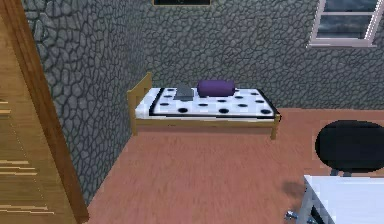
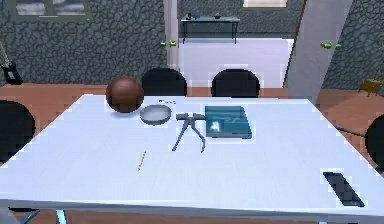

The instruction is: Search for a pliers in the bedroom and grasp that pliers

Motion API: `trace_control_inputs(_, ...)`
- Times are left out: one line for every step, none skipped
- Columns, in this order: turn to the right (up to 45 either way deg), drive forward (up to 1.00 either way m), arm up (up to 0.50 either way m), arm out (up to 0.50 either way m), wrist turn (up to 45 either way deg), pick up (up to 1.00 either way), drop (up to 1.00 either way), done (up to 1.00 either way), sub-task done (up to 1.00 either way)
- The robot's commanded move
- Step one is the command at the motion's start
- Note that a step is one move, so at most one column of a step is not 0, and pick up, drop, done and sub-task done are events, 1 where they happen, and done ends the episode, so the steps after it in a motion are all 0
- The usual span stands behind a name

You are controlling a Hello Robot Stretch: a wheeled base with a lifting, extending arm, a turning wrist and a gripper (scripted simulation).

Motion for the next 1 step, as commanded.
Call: trace_control_inputs(3.0,0.0,0.0,0.0,0.0,0.0,0.0,0.0,0.0)
